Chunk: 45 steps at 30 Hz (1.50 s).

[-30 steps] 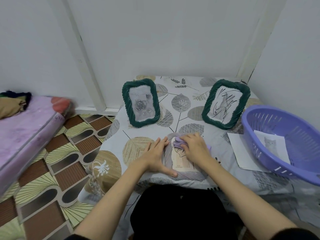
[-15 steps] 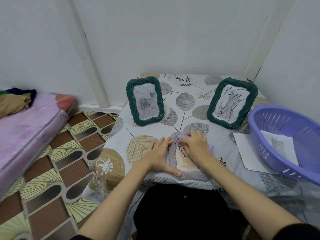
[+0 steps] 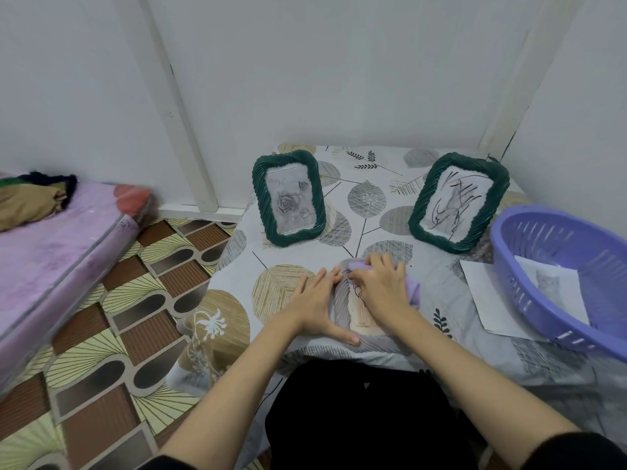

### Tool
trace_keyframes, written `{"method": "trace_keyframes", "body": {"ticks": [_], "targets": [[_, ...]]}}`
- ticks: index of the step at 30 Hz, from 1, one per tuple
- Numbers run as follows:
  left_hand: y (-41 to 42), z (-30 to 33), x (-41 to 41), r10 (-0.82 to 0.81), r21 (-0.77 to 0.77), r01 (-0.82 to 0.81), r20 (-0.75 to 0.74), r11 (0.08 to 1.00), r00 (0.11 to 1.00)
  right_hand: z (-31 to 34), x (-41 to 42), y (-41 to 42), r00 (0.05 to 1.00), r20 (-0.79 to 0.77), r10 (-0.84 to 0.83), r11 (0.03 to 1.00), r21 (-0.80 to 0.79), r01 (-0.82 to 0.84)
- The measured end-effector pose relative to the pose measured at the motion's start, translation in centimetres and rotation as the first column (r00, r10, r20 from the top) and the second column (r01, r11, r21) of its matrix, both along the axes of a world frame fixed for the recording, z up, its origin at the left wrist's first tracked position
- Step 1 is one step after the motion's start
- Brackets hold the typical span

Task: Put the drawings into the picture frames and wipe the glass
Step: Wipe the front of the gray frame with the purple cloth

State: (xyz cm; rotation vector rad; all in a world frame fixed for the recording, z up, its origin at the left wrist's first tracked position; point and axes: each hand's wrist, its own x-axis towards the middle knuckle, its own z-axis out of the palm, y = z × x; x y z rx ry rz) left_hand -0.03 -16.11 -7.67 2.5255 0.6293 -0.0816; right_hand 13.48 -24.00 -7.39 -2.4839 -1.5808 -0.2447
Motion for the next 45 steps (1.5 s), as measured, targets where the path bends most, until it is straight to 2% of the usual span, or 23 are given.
{"method": "trace_keyframes", "body": {"ticks": [4,8,10,14,20,25,29,31,33,36,41,45], "targets": [[0.1,-0.3,0.0,0.003,0.014,-0.003,0.005,1.000,1.000,-0.6,-0.5,-2.3,0.992,0.116,0.046,0.999,-0.004,-0.046],[0.1,-0.2,-0.1,0.002,0.012,-0.002,0.008,1.000,1.000,-1.5,-0.6,-5.7,0.958,0.168,0.231,0.969,0.054,-0.243],[0.1,-0.2,0.0,0.001,0.010,-0.001,0.004,1.000,1.000,-1.5,0.6,-6.3,0.938,0.222,0.265,0.953,0.087,-0.290],[0.0,-0.2,-0.1,0.004,0.011,-0.004,0.001,1.000,1.000,-0.4,0.7,-4.7,0.973,0.164,0.165,0.976,0.113,-0.184],[0.2,-0.4,0.1,0.012,0.011,-0.012,0.004,1.000,1.000,-1.6,-0.3,-5.6,0.932,0.297,0.209,0.969,0.068,-0.239],[0.1,-0.3,0.1,0.015,-0.002,-0.015,0.010,1.000,1.000,-0.9,-1.1,-4.4,0.952,0.262,0.156,0.985,0.030,-0.169],[0.1,-0.3,0.0,0.007,0.007,-0.007,-0.006,1.000,1.000,-1.0,0.2,-6.4,0.919,0.224,0.325,0.933,0.083,-0.351],[0.1,-0.2,0.0,0.005,0.009,-0.005,-0.010,1.000,1.000,-0.6,1.7,-7.5,0.894,0.209,0.396,0.910,0.036,-0.412],[0.1,-0.2,0.1,0.004,0.004,-0.004,-0.008,1.000,1.000,0.1,2.6,-7.8,0.919,0.144,0.368,0.928,0.006,-0.373],[0.1,-0.3,0.1,0.004,0.006,-0.004,-0.003,1.000,1.000,0.2,1.6,-7.3,0.954,0.051,0.296,0.951,0.074,-0.299],[0.2,-0.3,0.1,0.002,0.021,-0.002,-0.010,1.000,1.000,-0.6,0.8,-8.6,0.924,0.155,0.348,0.931,0.059,-0.361],[0.2,-0.3,0.0,-0.001,0.016,0.001,-0.010,1.000,1.000,0.1,2.9,-8.6,0.951,0.182,0.251,0.964,0.046,-0.264]]}}
